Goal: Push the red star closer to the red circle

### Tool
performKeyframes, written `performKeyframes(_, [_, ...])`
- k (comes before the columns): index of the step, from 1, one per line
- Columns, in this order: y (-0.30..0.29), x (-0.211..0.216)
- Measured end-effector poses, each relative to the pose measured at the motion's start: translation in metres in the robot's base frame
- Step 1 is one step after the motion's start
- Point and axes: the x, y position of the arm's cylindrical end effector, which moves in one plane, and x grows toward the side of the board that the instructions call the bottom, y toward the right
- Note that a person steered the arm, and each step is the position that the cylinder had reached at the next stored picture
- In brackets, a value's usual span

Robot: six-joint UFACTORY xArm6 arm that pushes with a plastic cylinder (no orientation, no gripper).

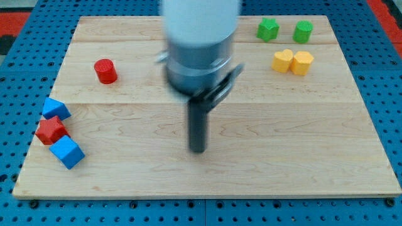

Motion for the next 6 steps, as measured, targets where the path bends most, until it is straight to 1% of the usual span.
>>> performKeyframes(1, [-0.087, 0.049])
performKeyframes(2, [-0.231, 0.011])
performKeyframes(3, [-0.262, -0.013])
performKeyframes(4, [-0.233, -0.018])
performKeyframes(5, [-0.229, -0.052])
performKeyframes(6, [-0.187, -0.061])
